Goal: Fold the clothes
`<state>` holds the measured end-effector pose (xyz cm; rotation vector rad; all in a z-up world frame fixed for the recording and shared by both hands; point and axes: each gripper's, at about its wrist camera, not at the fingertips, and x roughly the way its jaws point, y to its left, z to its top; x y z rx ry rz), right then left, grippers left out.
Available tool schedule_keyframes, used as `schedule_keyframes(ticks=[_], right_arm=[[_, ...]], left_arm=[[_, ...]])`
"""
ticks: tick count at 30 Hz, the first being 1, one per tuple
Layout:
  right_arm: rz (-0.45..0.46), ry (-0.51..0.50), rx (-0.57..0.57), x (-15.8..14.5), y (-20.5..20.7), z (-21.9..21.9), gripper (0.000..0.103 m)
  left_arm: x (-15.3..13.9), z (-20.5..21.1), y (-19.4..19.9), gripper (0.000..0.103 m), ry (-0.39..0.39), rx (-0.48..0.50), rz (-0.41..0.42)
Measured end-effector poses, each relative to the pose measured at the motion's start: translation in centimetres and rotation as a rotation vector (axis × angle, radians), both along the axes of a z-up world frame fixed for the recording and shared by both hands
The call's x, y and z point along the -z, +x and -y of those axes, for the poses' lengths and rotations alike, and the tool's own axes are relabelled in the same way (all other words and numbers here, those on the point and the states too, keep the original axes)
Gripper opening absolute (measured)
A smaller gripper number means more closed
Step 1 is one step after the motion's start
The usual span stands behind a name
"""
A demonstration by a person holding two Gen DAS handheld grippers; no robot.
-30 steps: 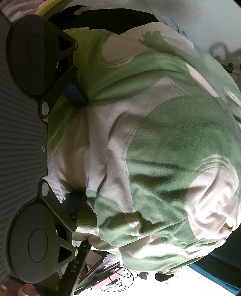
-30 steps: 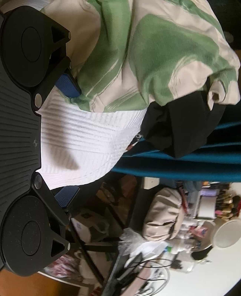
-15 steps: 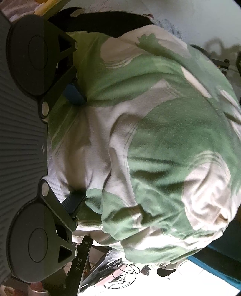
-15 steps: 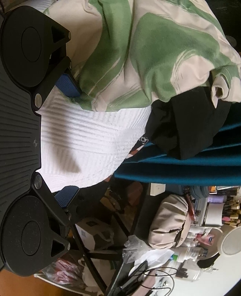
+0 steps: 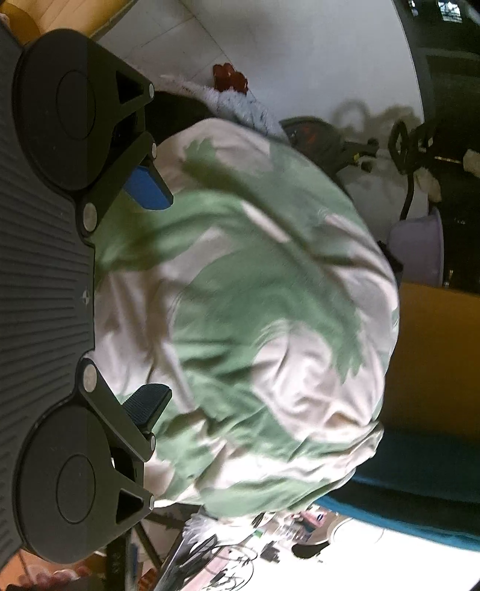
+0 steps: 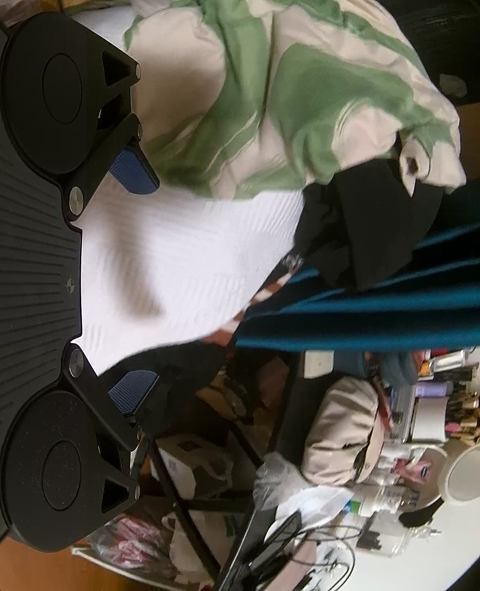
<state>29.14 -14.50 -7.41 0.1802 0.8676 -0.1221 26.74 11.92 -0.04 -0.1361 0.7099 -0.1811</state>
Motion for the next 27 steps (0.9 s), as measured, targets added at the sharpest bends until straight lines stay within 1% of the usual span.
schedule_keyframes(ticks=[3, 4, 6, 11, 14, 16, 20, 24, 27], right_arm=[[-0.008, 0.017, 0.032, 0.0, -0.8, 1.0, 0.102], [-0.007, 0.018, 0.04, -0.1, -1.1, 1.3, 0.102], [-0.004, 0.015, 0.047, -0.3, -1.6, 1.5, 0.102], [-0.009, 0.01, 0.056, -0.4, -2.6, 2.0, 0.102], [-0.033, 0.01, 0.064, -0.1, -3.0, 2.3, 0.102], [-0.045, 0.012, 0.073, 0.1, -3.1, 2.4, 0.102], [-0.057, 0.013, 0.074, 0.4, -3.1, 2.3, 0.102], [-0.051, 0.014, 0.058, 0.3, -2.8, 1.7, 0.102], [-0.048, 0.012, 0.041, 0.2, -2.6, 1.2, 0.102]], left_arm=[[-0.2, 0.6, -0.5, 0.102, 0.008, 0.021, 0.014], [0.2, 0.8, 0.2, 0.102, 0.018, 0.041, 0.02], [2.0, 0.6, 2.6, 0.102, 0.054, 0.096, 0.033], [4.3, 3.6, 1.8, 0.102, 0.214, 0.243, 0.06], [5.6, 4.7, 0.8, 0.102, 0.298, 0.296, 0.073], [6.3, 4.7, 0.3, 0.102, 0.325, 0.284, 0.069], [6.6, 3.7, -0.4, 0.102, 0.31, 0.221, 0.033], [6.8, 2.6, -0.8, 0.102, 0.332, 0.156, 0.036], [6.6, 1.8, -0.6, 0.102, 0.318, 0.109, 0.032]])
